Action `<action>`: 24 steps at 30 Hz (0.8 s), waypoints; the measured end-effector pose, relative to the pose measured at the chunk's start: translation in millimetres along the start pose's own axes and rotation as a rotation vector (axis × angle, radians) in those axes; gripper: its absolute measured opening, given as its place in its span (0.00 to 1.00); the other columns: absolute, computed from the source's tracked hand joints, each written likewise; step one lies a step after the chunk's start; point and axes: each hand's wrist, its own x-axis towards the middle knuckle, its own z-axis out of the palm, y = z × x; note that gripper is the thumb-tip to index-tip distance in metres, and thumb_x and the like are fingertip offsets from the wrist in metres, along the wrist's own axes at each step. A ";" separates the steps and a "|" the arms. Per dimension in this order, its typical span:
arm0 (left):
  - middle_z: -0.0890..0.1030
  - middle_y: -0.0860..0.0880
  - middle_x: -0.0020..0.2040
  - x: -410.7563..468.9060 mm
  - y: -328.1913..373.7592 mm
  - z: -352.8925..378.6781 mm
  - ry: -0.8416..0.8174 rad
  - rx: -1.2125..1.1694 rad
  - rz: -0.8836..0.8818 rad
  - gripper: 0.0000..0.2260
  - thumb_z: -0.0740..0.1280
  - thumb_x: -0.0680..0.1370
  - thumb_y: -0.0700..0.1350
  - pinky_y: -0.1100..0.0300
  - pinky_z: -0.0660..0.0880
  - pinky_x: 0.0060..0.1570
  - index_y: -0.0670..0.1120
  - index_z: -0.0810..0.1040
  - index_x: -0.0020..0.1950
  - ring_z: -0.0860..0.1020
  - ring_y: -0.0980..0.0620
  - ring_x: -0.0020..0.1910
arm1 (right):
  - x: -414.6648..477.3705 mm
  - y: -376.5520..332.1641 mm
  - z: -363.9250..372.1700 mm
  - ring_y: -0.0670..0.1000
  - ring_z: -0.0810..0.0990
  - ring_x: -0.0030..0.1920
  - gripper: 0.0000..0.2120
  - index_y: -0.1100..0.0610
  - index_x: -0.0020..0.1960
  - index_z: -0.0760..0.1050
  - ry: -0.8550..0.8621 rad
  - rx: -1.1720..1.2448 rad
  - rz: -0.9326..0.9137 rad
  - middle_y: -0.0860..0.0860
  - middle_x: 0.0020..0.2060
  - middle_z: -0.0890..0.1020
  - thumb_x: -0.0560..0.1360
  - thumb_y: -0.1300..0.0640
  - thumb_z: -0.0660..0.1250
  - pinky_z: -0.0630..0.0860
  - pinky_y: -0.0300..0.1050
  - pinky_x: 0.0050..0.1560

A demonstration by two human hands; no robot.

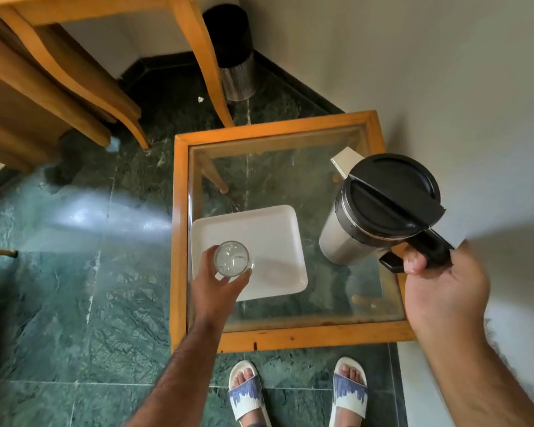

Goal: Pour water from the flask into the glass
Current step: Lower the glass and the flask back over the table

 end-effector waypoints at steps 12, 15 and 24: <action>0.83 0.48 0.60 16.2 -20.1 19.1 0.022 -0.017 0.002 0.30 0.83 0.69 0.41 0.80 0.73 0.41 0.48 0.76 0.69 0.81 0.49 0.59 | 2.3 32.2 5.2 0.51 0.69 0.31 0.20 0.47 0.27 0.75 -0.051 0.011 -0.038 0.45 0.23 0.72 0.74 0.62 0.58 0.69 0.42 0.37; 0.83 0.48 0.61 18.4 -22.6 18.2 0.024 -0.017 -0.001 0.30 0.83 0.70 0.41 0.81 0.73 0.41 0.48 0.76 0.69 0.80 0.49 0.59 | 5.6 35.1 8.9 0.52 0.65 0.30 0.22 0.50 0.26 0.75 -0.058 0.178 0.047 0.48 0.23 0.70 0.74 0.62 0.55 0.66 0.42 0.36; 0.82 0.50 0.61 19.9 -29.4 20.8 0.029 0.012 -0.010 0.30 0.83 0.70 0.41 0.82 0.72 0.40 0.49 0.76 0.69 0.79 0.51 0.58 | -0.9 50.5 7.1 0.49 0.69 0.30 0.19 0.48 0.29 0.76 0.006 0.082 0.005 0.44 0.24 0.73 0.76 0.60 0.59 0.66 0.46 0.38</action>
